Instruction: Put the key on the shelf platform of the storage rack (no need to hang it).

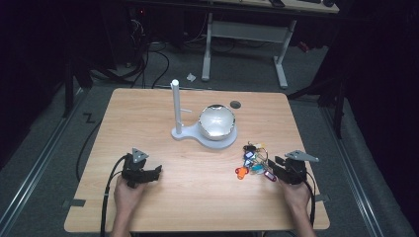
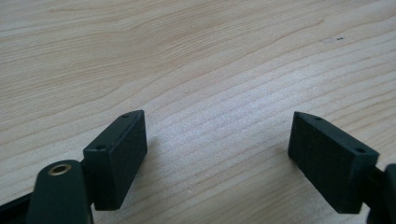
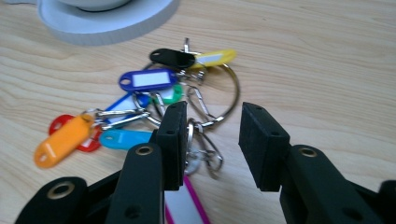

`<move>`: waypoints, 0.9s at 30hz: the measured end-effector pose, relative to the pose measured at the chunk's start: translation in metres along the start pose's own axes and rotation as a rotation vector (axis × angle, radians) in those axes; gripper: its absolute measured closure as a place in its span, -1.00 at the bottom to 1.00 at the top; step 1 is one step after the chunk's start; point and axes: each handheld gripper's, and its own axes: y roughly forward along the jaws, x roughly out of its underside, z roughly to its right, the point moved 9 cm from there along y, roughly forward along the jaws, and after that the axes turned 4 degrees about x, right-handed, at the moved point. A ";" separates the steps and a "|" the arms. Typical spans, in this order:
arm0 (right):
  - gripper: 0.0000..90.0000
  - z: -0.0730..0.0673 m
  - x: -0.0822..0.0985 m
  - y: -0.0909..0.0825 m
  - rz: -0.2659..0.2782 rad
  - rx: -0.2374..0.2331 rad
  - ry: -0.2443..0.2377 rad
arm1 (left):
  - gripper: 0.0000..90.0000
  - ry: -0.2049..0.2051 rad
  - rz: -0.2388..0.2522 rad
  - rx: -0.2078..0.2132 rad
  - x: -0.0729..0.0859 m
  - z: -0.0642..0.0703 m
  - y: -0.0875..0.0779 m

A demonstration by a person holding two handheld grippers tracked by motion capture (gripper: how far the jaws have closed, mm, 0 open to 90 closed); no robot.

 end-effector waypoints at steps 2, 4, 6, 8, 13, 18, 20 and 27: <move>0.39 -0.003 -0.001 0.000 0.001 -0.008 -0.001 | -0.55 0.000 0.000 0.000 0.000 0.000 0.000; 0.39 -0.011 -0.006 0.002 0.003 -0.027 -0.020 | -0.55 0.000 0.000 0.000 0.000 0.000 0.000; 0.40 -0.015 -0.008 0.004 0.001 -0.037 -0.022 | -0.55 0.000 0.000 0.000 0.000 0.000 0.000; 0.40 -0.019 -0.010 0.007 0.000 -0.047 -0.029 | -0.55 -0.001 0.000 0.000 0.000 0.000 0.000; 0.42 -0.031 -0.015 0.012 -0.011 -0.071 -0.050 | -0.55 -0.001 0.000 -0.001 0.000 0.000 0.000; 0.42 -0.043 -0.019 0.021 -0.023 -0.093 -0.070 | -0.55 -0.001 0.000 -0.001 0.000 0.000 0.000; 0.43 -0.046 -0.020 0.025 -0.029 -0.101 -0.078 | -0.55 -0.001 0.000 -0.001 0.000 0.000 0.000; 0.48 -0.055 -0.021 0.037 -0.059 -0.111 -0.098 | -0.55 -0.001 0.000 -0.001 0.000 0.000 0.000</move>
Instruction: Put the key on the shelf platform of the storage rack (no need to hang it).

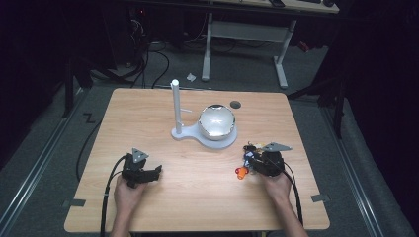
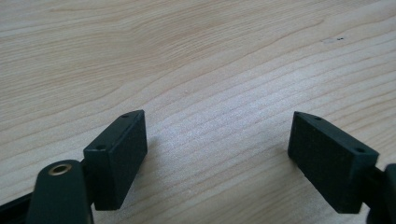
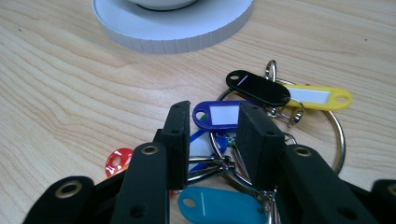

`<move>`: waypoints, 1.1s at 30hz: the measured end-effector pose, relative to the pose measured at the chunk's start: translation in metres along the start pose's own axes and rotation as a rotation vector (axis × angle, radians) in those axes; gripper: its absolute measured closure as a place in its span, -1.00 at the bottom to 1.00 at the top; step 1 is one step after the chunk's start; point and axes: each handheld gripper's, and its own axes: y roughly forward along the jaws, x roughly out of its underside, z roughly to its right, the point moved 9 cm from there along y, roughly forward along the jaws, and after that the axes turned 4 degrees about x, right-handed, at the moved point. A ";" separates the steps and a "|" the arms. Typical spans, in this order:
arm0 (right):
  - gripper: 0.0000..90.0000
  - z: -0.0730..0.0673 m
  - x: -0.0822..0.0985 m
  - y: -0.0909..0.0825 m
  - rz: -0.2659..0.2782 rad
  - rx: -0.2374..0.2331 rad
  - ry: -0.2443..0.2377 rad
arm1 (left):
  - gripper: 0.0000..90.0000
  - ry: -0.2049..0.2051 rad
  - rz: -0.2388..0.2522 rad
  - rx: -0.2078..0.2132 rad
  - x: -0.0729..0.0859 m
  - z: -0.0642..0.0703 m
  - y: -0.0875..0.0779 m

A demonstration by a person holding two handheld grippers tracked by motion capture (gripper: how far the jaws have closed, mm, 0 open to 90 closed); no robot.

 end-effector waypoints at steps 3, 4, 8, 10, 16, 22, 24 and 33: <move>0.53 -0.001 0.001 0.004 -0.019 -0.006 -0.002 | -0.55 0.000 0.000 0.000 0.000 0.000 0.000; 0.54 -0.001 0.001 0.005 -0.022 -0.006 -0.007 | -0.55 0.000 0.000 0.000 0.000 0.000 0.000; 0.55 0.000 0.003 0.009 -0.033 -0.001 0.001 | -0.55 0.000 0.000 0.000 0.000 0.000 0.000; 0.56 0.001 0.003 0.010 -0.036 0.003 -0.001 | -0.55 0.000 0.000 0.000 0.000 0.000 0.000; 0.57 0.003 0.007 0.016 -0.060 0.011 0.001 | -0.55 0.000 -0.002 -0.002 0.000 0.000 0.000; 0.59 0.003 0.009 0.019 -0.073 0.012 0.000 | -0.55 0.000 0.000 -0.001 0.000 0.000 0.000; 0.60 0.003 0.009 0.020 -0.072 0.014 -0.006 | -0.55 0.000 -0.001 -0.002 0.000 0.000 0.000; 0.77 0.002 0.008 0.021 -0.064 0.003 -0.025 | -0.55 0.000 -0.001 -0.004 0.000 0.000 0.000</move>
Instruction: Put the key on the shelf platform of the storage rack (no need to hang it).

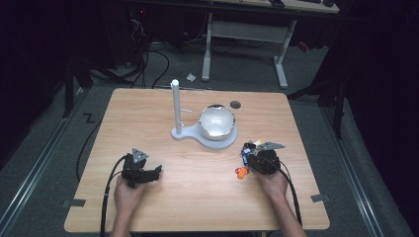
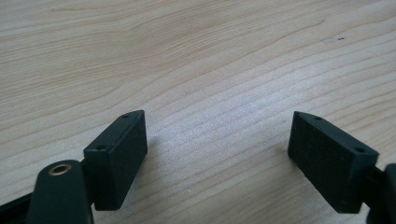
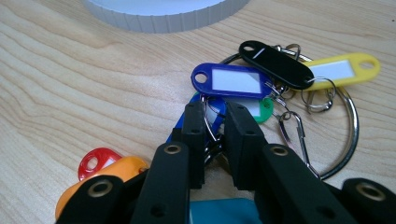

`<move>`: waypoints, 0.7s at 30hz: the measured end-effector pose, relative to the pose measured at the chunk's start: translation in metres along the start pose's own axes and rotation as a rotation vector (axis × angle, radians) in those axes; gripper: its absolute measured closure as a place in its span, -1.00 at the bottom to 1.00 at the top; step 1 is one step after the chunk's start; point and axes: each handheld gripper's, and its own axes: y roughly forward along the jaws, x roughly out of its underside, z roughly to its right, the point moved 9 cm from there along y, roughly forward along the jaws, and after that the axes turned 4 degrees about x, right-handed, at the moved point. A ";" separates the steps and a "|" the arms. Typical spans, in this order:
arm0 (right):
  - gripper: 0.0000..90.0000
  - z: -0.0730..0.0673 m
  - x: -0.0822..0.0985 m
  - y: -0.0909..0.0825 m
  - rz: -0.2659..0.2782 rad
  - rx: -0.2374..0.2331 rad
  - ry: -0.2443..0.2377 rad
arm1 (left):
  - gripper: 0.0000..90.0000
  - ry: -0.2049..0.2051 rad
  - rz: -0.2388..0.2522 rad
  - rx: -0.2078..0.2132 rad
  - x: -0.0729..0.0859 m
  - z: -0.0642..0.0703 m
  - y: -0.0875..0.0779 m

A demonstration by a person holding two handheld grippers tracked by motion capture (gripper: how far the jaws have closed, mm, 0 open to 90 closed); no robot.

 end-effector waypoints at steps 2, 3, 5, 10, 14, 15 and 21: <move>0.78 0.000 0.000 0.000 -0.001 -0.005 -0.007 | -0.55 0.000 0.000 0.000 0.000 0.000 0.000; 0.80 0.000 0.000 0.000 0.004 -0.003 -0.015 | -0.55 0.000 0.000 0.000 0.000 0.000 0.000; 0.84 -0.001 -0.001 0.000 0.007 -0.004 -0.032 | -0.55 0.000 0.000 0.000 0.000 0.000 0.000; 0.86 -0.002 -0.002 0.001 0.005 -0.009 -0.061 | -0.55 0.000 0.000 0.000 0.000 0.000 0.000; 0.89 -0.001 -0.005 0.000 0.002 0.004 -0.098 | -0.55 0.000 0.000 0.000 0.000 0.000 0.000; 0.90 0.000 -0.006 0.000 0.005 0.003 -0.094 | -0.55 0.000 0.000 0.000 0.000 0.000 0.000; 0.91 0.003 -0.018 -0.015 0.073 -0.002 -0.082 | -0.55 0.000 0.000 0.000 0.000 0.000 0.000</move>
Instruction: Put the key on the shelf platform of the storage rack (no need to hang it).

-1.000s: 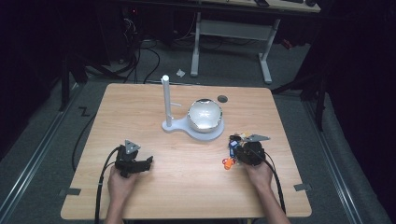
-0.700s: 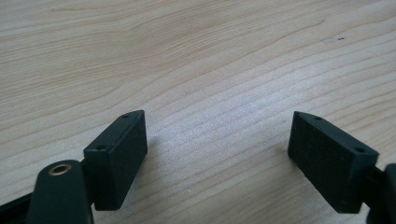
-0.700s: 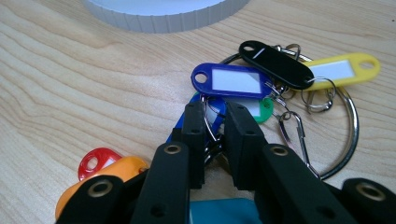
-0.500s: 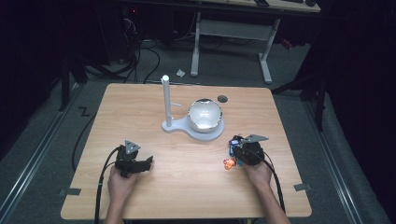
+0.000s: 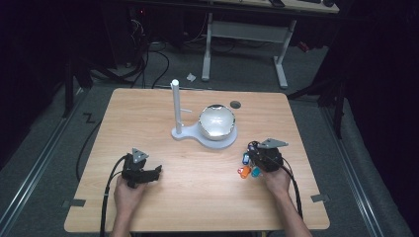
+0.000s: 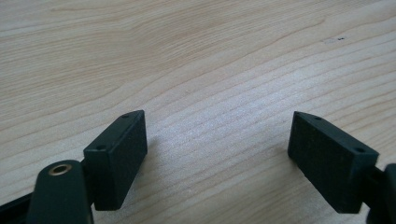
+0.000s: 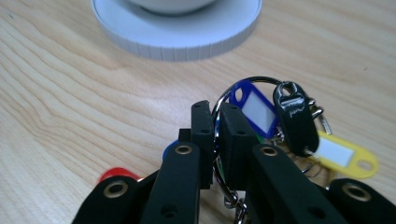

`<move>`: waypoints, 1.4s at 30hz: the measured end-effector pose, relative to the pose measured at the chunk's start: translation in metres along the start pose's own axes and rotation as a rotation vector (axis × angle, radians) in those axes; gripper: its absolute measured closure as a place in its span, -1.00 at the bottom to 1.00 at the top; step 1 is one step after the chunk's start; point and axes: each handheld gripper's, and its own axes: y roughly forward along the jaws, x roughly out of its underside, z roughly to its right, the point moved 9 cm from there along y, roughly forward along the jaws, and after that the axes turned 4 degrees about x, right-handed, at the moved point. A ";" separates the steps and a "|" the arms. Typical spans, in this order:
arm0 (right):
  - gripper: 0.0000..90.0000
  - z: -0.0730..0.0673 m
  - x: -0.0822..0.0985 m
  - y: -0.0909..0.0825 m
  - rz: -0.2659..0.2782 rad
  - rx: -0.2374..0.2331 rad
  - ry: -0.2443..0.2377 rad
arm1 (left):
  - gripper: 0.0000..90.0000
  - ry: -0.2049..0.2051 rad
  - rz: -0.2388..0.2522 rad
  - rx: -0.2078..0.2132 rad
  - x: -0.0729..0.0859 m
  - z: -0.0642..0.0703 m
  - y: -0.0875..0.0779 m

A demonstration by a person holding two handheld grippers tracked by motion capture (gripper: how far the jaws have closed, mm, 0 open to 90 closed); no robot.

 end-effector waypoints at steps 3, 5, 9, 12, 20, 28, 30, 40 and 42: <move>0.91 0.002 -0.004 -0.006 0.019 -0.003 0.002 | -0.55 0.000 0.000 0.000 0.000 0.000 0.000; 0.91 0.005 -0.007 -0.012 0.040 -0.005 0.018 | -0.55 0.000 0.000 0.000 0.000 0.000 0.000; 0.91 0.011 -0.016 -0.025 0.087 -0.002 0.026 | -0.55 0.000 0.000 0.000 0.000 0.000 0.000; 0.91 0.013 -0.023 -0.034 0.116 -0.008 0.030 | -0.55 0.000 0.000 0.000 0.000 0.000 0.000; 0.91 0.019 -0.036 -0.053 0.178 -0.021 0.066 | -0.55 0.000 0.000 0.000 0.000 0.000 0.000; 0.91 0.022 -0.050 -0.072 0.232 -0.045 0.080 | -0.55 0.000 0.000 0.000 0.000 0.000 0.000; 0.91 0.021 -0.054 -0.077 0.245 -0.052 0.076 | -0.55 0.000 0.001 0.000 0.000 0.000 0.000; 0.91 0.020 -0.078 -0.100 0.295 -0.077 0.050 | -0.55 -0.001 -0.001 0.000 0.000 0.000 0.000; 0.91 0.019 -0.081 -0.103 0.299 -0.081 0.045 | -0.55 -0.002 0.000 -0.001 0.000 0.000 0.000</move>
